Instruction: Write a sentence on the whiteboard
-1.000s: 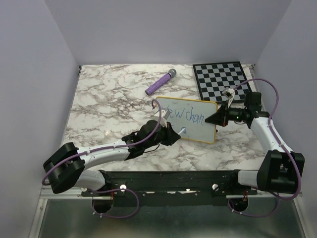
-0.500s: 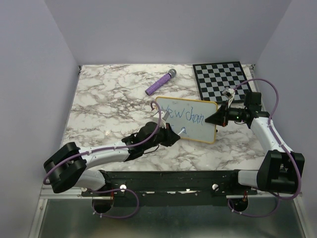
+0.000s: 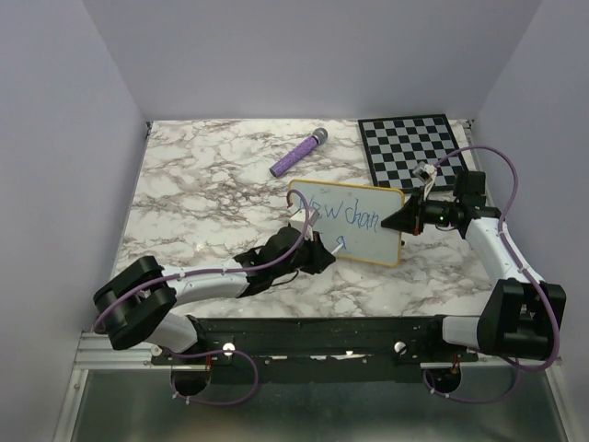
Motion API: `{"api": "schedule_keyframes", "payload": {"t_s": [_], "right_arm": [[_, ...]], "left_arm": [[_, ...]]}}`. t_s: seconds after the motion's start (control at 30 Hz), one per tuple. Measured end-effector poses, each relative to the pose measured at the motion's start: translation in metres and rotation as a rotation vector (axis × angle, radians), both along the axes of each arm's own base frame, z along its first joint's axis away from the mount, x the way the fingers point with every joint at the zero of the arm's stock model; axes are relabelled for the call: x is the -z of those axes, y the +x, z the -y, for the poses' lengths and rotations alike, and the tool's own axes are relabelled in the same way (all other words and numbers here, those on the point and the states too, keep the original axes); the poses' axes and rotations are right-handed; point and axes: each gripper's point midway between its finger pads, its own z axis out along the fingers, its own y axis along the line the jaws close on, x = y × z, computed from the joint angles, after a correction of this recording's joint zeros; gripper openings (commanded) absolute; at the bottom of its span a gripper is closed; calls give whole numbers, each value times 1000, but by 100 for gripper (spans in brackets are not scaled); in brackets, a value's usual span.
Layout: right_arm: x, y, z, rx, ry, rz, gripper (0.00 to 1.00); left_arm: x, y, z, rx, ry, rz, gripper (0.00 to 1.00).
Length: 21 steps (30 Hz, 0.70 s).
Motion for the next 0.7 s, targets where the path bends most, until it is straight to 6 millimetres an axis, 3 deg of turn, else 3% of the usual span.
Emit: {"api": "schedule_keyframes", "payload": {"t_s": [0.27, 0.7], "right_arm": [[0, 0, 0, 0, 0, 0, 1], [0, 0, 0, 0, 0, 0, 1]], "left_arm": [[5, 3, 4, 2, 18, -5, 0], [-5, 15, 16, -12, 13, 14, 0]]}}
